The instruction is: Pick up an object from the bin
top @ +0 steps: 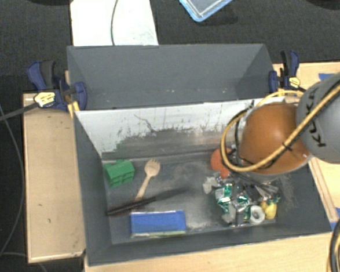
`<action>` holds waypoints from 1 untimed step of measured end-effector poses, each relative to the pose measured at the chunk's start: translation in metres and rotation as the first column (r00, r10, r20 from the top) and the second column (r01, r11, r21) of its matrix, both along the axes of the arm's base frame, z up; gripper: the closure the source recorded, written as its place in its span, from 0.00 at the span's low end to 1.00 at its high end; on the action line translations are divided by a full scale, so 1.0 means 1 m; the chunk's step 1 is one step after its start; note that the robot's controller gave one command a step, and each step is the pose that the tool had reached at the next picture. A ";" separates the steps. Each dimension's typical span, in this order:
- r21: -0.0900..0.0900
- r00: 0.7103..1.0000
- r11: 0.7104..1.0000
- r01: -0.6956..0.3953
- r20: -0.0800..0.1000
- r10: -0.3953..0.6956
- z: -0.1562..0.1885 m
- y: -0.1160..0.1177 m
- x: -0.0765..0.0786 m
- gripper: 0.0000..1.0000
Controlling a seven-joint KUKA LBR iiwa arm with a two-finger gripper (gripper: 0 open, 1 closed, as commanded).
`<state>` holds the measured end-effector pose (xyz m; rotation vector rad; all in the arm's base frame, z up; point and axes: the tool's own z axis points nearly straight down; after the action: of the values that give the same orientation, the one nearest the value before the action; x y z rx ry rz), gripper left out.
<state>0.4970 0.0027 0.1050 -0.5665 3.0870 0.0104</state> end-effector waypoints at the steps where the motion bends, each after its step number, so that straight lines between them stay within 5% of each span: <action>1: -0.002 0.999 0.999 -0.048 0.000 0.048 -0.003 -0.029 -0.003 0.00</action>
Offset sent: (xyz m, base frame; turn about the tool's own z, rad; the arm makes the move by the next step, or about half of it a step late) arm 0.0241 -0.0795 -0.0260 -0.3840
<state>0.4941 -0.0264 0.1021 -0.6404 3.0733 0.0068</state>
